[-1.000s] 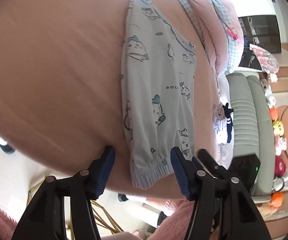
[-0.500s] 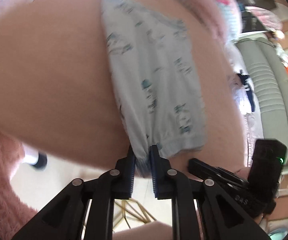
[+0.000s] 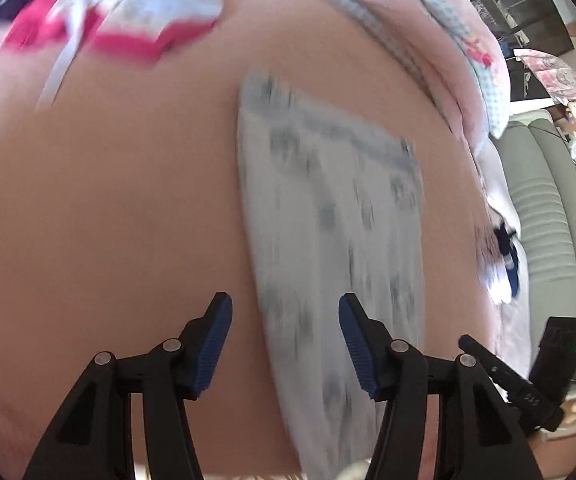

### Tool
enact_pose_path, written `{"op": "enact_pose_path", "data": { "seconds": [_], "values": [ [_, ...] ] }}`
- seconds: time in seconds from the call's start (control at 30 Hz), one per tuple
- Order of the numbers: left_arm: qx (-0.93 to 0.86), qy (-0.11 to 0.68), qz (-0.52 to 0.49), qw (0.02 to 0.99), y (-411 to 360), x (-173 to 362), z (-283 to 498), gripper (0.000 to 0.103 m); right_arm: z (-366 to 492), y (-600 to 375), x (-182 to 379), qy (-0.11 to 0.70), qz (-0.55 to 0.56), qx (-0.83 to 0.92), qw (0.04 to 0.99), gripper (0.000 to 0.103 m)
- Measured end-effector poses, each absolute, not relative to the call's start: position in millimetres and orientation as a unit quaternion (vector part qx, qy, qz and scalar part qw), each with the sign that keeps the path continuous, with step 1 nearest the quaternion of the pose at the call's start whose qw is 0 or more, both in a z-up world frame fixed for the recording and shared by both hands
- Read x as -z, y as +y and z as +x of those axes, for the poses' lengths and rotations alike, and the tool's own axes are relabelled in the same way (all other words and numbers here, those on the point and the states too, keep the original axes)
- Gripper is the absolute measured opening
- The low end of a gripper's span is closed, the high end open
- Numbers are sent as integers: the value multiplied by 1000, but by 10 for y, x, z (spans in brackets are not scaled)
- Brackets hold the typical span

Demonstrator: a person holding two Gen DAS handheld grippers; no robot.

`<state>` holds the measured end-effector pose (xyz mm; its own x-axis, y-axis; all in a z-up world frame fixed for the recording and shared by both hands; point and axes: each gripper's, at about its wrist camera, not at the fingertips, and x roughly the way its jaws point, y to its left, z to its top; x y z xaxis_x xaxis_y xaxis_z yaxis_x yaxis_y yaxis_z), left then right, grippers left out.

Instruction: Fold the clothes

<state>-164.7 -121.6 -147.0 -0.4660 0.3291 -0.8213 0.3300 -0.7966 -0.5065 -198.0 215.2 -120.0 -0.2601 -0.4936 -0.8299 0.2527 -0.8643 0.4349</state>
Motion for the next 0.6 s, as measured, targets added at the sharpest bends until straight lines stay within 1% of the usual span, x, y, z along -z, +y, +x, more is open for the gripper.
{"op": "enact_pose_path", "data": {
  "seconds": [0.1, 0.13, 0.2, 0.27, 0.33, 0.43, 0.6],
  "values": [
    [806, 327, 493, 15, -1457, 1551, -2070, 53, -2536, 1977, 1300, -117, 552, 795, 221, 55],
    [805, 333, 491, 18, -1553, 1599, -2167, 53, -2725, 1939, 1390, -124, 556, 795, 209, 56],
    [794, 348, 499, 11, -1687, 1737, -2332, 53, -3039, 1884, 1589, -142, 568, 789, 188, 57],
    [789, 353, 502, -7, -1766, 1832, -2465, 52, -3313, 1816, 1792, -168, 584, 772, 187, 57],
    [800, 341, 493, -34, -1778, 1834, -2514, 53, -3471, 1766, 1862, -182, 574, 773, 199, 57],
    [809, 331, 481, -58, -1753, 1876, -2523, 52, -3671, 1670, 1887, -180, 558, 779, 221, 57],
    [820, 346, 450, -69, -1734, 1954, -2566, 52, -3999, 1501, 1979, -170, 539, 789, 240, 57]
  ]
}}
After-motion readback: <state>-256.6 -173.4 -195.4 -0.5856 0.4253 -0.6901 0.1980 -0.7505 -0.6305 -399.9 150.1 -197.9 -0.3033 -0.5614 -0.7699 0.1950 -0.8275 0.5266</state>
